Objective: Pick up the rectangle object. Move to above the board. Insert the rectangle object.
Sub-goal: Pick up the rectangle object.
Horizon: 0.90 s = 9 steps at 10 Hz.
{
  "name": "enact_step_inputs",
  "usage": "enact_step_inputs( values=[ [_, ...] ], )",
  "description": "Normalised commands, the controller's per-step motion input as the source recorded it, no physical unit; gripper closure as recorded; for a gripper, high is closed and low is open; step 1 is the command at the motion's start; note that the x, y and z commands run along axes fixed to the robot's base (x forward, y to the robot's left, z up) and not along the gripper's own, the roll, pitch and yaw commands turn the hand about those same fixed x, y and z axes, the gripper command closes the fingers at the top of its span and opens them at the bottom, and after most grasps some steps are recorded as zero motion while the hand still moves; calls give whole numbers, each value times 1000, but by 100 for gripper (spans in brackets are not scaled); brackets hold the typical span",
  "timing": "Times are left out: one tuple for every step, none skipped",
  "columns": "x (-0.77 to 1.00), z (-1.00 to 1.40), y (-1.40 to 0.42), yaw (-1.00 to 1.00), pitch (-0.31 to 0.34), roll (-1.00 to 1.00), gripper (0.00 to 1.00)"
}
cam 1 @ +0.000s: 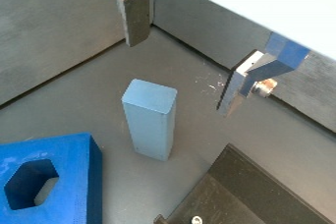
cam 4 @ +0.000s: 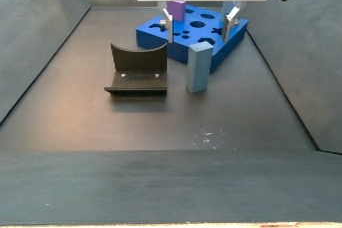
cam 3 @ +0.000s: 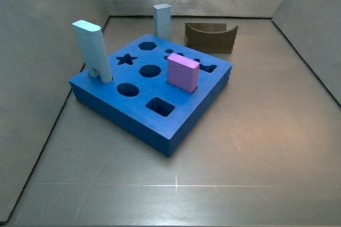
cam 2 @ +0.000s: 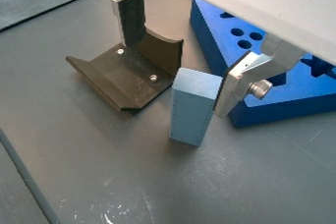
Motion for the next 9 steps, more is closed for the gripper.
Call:
enact_step_inputs(
  values=[
    [-40, 0, 0, 0, 0, 0, 0],
    [0, 0, -11, 0, 0, -34, 0],
    [0, 0, 0, 0, 0, 17, 0],
    [0, -3, -231, -423, 0, 91, 0],
    [0, -194, -54, -1000, 0, 0, 0],
    [0, -203, -40, -1000, 0, 0, 0],
    [0, -240, 0, -1000, -3, 0, 0],
    [0, -249, 0, -1000, -9, 0, 0],
    [0, -249, 0, -1000, -6, 0, 0]
  ],
)
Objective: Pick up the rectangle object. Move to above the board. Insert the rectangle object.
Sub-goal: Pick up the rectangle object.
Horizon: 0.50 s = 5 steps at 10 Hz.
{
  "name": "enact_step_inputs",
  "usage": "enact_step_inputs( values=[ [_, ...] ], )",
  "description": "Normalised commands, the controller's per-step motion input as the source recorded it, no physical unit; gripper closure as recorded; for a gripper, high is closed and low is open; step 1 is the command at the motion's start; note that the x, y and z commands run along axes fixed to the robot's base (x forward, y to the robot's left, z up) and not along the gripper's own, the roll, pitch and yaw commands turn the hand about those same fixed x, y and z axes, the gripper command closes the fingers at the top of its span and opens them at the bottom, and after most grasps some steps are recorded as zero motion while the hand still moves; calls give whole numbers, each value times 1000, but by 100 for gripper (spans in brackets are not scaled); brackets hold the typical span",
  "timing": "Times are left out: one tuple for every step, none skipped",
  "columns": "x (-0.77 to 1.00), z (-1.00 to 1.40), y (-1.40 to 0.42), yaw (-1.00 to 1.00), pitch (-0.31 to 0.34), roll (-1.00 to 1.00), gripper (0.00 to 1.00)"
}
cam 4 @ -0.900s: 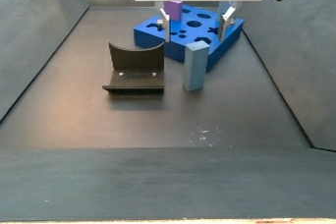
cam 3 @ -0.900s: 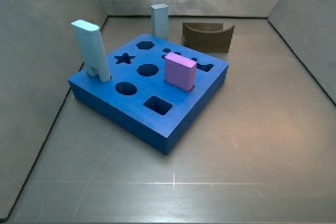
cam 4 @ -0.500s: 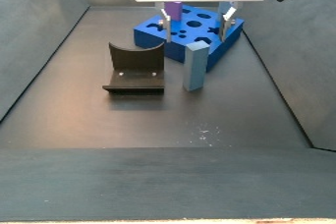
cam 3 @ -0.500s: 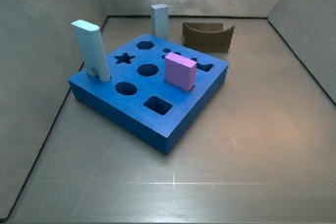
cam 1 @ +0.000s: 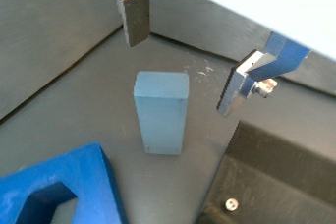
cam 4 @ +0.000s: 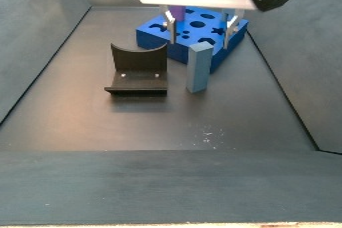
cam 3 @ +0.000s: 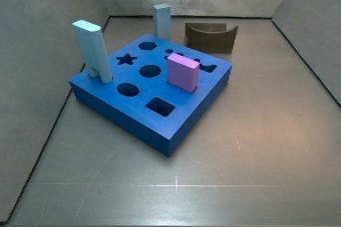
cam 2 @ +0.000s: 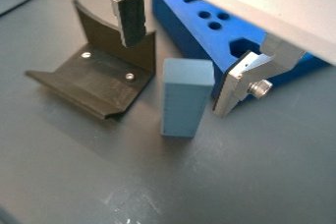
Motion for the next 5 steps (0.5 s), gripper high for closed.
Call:
enact_step_inputs(
  values=[
    [0, -246, 0, -1000, -9, 0, 0],
    [0, -251, 0, -1000, -9, 0, 0],
    [0, -249, 0, -1000, -9, 0, 0],
    [0, -251, 0, -1000, -9, 0, 0],
    [0, -257, 0, -1000, -6, 0, 0]
  ],
)
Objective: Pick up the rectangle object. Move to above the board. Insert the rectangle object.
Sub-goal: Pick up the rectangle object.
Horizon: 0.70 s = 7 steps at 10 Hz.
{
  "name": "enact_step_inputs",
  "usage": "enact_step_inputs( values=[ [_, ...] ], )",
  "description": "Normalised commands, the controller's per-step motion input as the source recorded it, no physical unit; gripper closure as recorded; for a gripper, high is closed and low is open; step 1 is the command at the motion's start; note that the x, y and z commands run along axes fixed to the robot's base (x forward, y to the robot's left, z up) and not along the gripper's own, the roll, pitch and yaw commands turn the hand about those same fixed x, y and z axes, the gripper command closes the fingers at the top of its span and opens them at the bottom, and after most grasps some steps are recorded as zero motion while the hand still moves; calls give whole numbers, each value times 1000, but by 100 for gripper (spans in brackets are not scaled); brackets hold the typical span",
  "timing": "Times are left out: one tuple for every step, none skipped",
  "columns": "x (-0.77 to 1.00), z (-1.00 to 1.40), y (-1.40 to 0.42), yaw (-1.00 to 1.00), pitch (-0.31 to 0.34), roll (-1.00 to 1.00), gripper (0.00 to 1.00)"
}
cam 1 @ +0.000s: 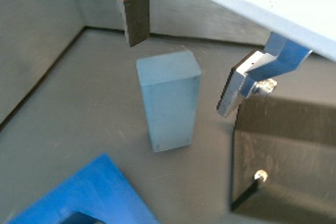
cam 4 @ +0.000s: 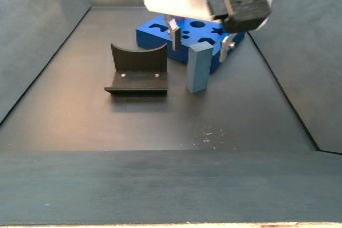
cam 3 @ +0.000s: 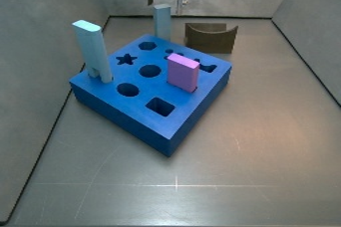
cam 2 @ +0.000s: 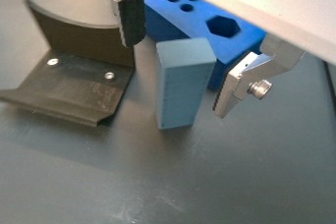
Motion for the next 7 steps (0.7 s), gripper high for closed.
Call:
enact_step_inputs(
  values=[
    [-6, -94, -263, -749, 0, 0, 0],
    [0, 0, 0, 0, 0, 40, 0],
    [-106, -180, -23, 0, -29, -6, 0],
    [0, -174, -43, -54, 0, -29, 0],
    [-31, -34, 0, 0, 0, 0, 0],
    [0, -203, 0, -1000, 0, 0, 0],
    [0, -226, 0, -1000, 0, 0, 0]
  ],
)
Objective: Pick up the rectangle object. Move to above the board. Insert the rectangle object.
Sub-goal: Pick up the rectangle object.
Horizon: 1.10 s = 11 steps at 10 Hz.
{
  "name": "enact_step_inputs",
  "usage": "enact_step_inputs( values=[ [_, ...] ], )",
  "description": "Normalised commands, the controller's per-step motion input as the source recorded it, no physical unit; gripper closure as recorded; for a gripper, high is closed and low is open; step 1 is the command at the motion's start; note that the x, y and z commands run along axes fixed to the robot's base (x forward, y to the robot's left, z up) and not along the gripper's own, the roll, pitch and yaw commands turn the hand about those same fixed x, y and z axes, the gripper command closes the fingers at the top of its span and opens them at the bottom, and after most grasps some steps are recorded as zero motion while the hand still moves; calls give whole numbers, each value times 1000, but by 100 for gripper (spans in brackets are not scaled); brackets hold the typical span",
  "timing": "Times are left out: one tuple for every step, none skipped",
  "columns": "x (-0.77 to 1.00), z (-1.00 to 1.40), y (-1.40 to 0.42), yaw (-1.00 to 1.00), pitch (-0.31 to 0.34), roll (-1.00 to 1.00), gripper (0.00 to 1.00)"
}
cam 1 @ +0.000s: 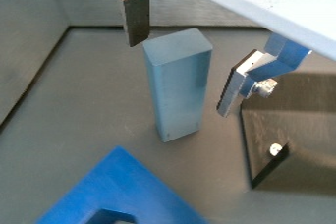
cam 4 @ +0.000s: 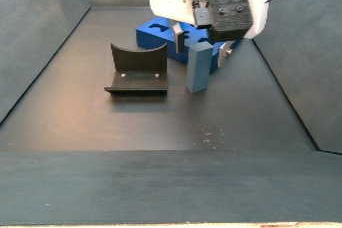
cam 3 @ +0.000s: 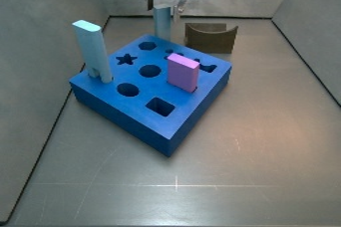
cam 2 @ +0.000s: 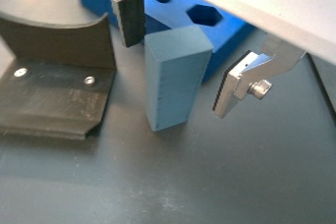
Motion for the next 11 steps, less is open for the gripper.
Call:
enact_step_inputs(
  values=[
    [0, -229, 0, -1000, 0, 0, 0],
    [0, -240, 0, -1000, 0, 0, 0],
    [-31, -97, 0, 0, 0, 0, 0],
    [-94, -589, 0, -126, -163, -117, 0],
    [0, -420, 37, -97, -46, -140, 0],
    [0, 0, 0, 0, 0, 14, 0],
    [0, 0, 0, 0, 0, 0, 100],
    [0, 0, 0, 0, 0, 0, 100],
    [0, 0, 0, 0, 0, 0, 100],
    [0, 0, 0, 0, 0, 0, 100],
    [0, 0, 0, 0, 0, 0, 100]
  ],
)
